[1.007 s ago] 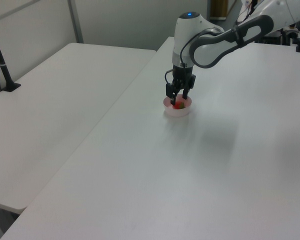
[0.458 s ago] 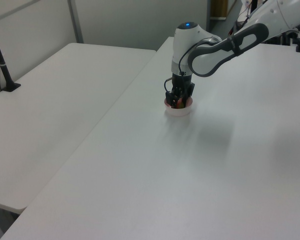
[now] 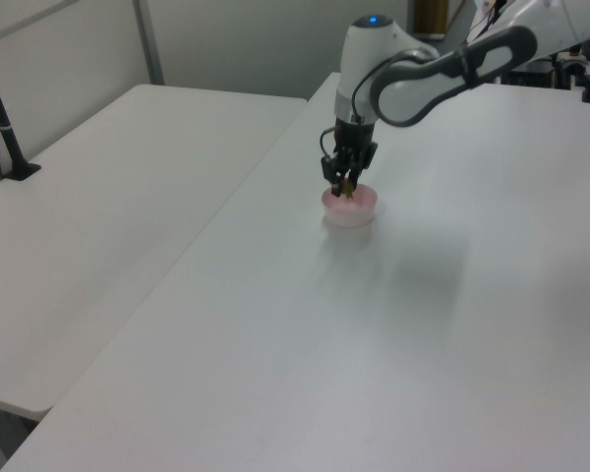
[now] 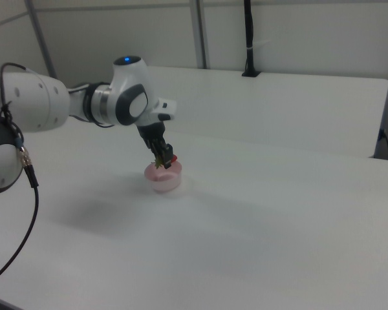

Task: Pick up strawberry from bowl
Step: 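Lift the strawberry out of the bowl and carry it aside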

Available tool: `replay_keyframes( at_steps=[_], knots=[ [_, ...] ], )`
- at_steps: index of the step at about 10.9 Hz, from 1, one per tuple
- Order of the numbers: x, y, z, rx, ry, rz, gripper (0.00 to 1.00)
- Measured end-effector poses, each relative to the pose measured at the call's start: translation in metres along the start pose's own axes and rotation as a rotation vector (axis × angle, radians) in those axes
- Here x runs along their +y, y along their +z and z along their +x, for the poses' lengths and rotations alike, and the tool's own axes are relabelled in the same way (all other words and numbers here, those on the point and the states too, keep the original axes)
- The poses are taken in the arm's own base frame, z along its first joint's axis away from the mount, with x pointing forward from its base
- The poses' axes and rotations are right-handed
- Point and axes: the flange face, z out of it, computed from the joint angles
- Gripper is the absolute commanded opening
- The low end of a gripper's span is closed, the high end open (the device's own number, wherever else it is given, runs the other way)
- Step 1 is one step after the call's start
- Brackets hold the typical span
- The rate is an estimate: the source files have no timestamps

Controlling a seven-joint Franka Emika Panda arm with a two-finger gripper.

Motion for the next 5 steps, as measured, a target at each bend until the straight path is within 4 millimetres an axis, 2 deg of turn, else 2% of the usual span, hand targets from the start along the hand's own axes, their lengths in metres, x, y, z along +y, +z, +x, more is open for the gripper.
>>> replay_keyframes(
  at_steps=[2,3,4,5],
  knots=[
    [0.009,-0.027,-0.003,-0.041,-0.103,-0.024,0.28],
    [0.017,-0.033,-0.002,-0.05,-0.163,-0.031,0.29],
    [0.03,-0.031,0.002,-0.054,-0.22,-0.045,0.3],
    [0.053,-0.023,0.009,-0.063,-0.27,-0.074,0.3]
  ],
)
